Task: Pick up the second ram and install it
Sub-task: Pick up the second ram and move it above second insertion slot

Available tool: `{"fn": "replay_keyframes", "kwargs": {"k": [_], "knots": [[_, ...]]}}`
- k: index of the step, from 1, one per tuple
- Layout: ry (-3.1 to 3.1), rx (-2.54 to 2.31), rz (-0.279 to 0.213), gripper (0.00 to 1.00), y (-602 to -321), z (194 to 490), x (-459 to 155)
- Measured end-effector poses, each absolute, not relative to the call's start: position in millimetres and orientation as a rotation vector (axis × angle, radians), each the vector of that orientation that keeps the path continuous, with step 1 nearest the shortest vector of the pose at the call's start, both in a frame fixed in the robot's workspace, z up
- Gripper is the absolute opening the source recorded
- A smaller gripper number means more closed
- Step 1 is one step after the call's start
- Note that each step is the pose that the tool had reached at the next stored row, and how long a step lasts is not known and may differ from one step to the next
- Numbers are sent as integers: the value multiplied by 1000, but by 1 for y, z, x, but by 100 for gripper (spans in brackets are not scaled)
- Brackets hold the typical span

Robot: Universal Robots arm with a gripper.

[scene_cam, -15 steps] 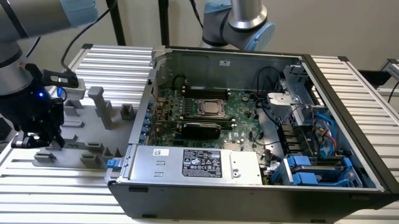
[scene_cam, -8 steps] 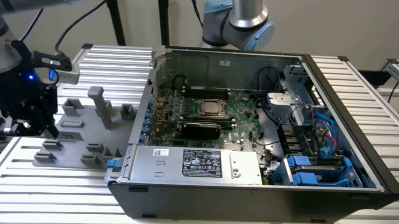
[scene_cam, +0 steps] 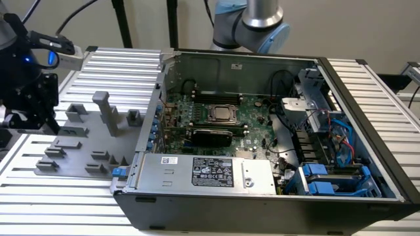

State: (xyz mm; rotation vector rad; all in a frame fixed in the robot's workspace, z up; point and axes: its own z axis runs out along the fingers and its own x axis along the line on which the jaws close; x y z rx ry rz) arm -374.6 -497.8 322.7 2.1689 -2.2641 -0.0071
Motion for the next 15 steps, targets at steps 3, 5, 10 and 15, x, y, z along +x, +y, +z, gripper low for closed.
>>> {"fn": "replay_keyframes", "kwargs": {"k": [3,5,10,15], "knots": [[-2264,2168,-8,14,-498,336,-367],[-2263,2168,-9,14,-498,345,-362],[-2262,2167,-11,14,-497,367,-346],[-2261,2166,-13,14,-496,386,-328]]}}
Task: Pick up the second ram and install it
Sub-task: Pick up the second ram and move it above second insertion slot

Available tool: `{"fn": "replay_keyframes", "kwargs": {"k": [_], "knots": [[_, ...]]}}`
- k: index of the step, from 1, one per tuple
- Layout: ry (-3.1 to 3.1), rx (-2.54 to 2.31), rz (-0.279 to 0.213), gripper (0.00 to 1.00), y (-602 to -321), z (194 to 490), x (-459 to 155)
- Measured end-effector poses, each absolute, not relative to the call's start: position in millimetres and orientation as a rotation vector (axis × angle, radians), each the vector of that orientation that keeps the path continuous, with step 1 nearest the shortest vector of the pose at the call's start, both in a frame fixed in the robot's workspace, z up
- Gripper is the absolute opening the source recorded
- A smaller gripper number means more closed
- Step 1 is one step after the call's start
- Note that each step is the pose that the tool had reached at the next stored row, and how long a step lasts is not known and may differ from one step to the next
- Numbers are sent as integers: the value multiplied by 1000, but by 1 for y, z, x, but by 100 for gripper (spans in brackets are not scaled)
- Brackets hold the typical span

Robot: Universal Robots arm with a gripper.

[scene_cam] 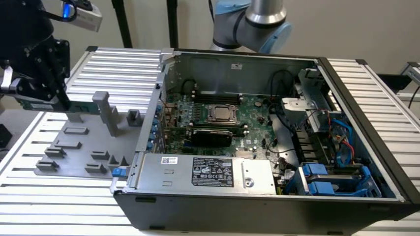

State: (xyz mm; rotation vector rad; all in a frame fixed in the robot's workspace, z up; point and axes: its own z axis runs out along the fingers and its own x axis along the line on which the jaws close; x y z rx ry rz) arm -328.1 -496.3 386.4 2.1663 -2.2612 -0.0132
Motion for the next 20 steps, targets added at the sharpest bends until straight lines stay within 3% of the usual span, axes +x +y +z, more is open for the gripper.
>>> {"fn": "replay_keyframes", "kwargs": {"k": [9,20], "knots": [[-2261,2167,-15,14,-494,408,-297],[-2262,2167,-16,14,-487,414,-261]]}}
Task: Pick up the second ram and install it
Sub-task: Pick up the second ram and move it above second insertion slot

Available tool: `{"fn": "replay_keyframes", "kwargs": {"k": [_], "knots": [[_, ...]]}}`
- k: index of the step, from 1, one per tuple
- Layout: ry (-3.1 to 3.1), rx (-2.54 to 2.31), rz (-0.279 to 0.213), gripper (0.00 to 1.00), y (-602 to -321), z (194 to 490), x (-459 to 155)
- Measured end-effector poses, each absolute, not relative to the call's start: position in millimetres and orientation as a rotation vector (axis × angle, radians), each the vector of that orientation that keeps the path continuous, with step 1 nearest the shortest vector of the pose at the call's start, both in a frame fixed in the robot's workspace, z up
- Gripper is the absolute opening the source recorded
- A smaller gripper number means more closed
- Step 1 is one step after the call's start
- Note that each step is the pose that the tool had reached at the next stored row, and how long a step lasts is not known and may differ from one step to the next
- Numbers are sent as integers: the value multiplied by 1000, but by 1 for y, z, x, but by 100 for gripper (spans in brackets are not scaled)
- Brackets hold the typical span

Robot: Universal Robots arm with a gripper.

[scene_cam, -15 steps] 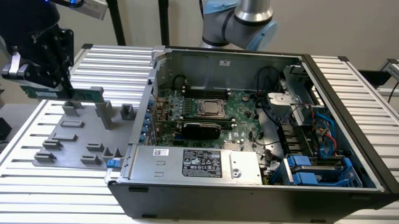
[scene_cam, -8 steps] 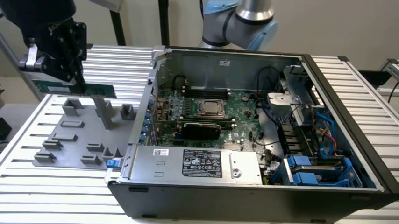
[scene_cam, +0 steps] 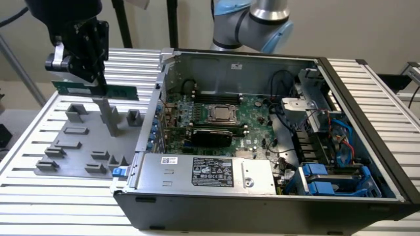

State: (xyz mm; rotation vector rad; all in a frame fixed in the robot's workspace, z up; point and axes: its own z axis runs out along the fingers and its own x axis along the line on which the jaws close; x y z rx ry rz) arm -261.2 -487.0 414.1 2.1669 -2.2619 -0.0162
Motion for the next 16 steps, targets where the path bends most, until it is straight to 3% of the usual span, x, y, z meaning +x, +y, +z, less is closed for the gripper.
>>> {"fn": "replay_keyframes", "kwargs": {"k": [16], "knots": [[-2262,2167,-17,14,-466,414,-216]]}}
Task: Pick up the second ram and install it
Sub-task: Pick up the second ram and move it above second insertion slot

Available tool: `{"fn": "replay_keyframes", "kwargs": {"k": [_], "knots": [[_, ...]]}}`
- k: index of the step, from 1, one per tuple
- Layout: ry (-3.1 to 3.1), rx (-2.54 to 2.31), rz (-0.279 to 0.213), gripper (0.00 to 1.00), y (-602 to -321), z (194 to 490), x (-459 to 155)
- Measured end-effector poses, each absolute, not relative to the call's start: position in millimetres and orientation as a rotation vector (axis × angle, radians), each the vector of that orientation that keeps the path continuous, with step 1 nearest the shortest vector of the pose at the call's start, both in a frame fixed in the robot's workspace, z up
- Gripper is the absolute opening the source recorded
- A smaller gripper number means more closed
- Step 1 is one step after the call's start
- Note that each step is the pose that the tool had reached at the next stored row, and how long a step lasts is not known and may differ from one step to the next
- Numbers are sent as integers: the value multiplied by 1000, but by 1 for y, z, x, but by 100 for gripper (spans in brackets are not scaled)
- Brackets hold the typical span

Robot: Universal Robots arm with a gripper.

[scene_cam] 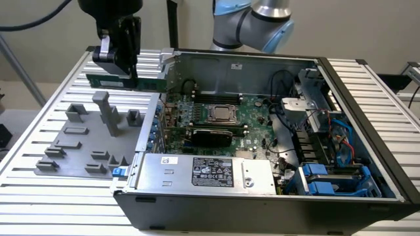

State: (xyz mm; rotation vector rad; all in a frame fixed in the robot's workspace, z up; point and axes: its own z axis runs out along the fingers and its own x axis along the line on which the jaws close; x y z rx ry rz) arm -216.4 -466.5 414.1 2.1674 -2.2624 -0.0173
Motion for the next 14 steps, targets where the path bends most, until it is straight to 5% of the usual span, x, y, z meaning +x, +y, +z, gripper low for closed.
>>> {"fn": "replay_keyframes", "kwargs": {"k": [14], "knots": [[-2262,2167,-17,14,-438,414,-186]]}}
